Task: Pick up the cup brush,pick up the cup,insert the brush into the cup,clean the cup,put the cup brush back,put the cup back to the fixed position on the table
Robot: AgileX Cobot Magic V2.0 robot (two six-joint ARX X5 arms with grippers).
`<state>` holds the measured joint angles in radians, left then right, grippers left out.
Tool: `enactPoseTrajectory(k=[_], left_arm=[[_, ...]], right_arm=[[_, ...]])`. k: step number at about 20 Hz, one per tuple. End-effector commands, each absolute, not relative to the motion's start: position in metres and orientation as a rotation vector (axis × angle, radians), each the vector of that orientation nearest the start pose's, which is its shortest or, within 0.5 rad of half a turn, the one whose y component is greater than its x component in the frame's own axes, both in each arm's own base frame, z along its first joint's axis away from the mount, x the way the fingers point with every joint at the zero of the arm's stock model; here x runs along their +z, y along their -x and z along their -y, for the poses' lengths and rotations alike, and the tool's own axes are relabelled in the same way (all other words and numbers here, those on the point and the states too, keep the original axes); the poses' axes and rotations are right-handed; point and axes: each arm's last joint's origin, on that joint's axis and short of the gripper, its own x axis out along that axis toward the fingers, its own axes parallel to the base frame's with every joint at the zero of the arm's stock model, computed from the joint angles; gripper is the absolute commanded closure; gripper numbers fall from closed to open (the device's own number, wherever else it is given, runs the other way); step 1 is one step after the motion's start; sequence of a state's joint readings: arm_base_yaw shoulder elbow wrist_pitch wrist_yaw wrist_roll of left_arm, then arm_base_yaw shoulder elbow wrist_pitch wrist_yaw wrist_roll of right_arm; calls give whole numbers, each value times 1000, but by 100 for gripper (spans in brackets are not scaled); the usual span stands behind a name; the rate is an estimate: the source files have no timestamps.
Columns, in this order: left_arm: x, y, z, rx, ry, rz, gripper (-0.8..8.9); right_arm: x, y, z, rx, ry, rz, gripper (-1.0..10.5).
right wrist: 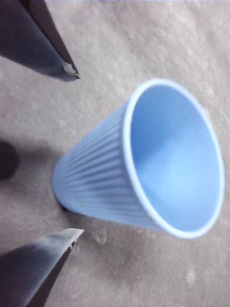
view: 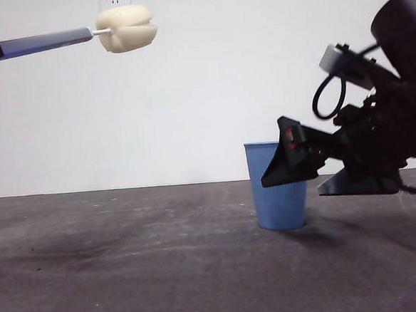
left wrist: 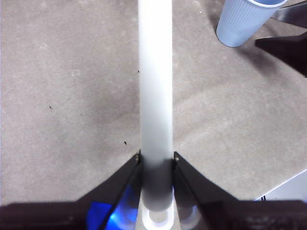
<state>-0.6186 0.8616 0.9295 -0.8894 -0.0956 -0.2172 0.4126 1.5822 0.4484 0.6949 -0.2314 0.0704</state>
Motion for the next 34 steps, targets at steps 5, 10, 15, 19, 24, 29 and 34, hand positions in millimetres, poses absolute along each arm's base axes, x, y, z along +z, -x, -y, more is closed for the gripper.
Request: enactPoseTrajectory(k=[5,10,15,19,24,29,34], left_arm=[[309,-127,87,-409,-100,-819,822],[309,-127,87,-408,-99,-819,822],[309,-127,87,-408,-100,-818,822],[309,-127,87,-408,-100,-818,822],[309,-127,87,-408,-100,-819,822],[309,-127,87,-408,-102,-819,822],[308,-127,87,-417,-133,-821,822]], right_arm=[[107,-250,-117,608,-40,-424,350],[92,-263,-122,591,-43,-428,350],[96,-274,-127,592,-47,-402,353],[96,-275,-127,587,-54,-402,521],[95,-275,-127,569,-54,-401,770],[95,-275,-127,570,-52,-400,959],[99,-274,-127,569,-68,-413,959]])
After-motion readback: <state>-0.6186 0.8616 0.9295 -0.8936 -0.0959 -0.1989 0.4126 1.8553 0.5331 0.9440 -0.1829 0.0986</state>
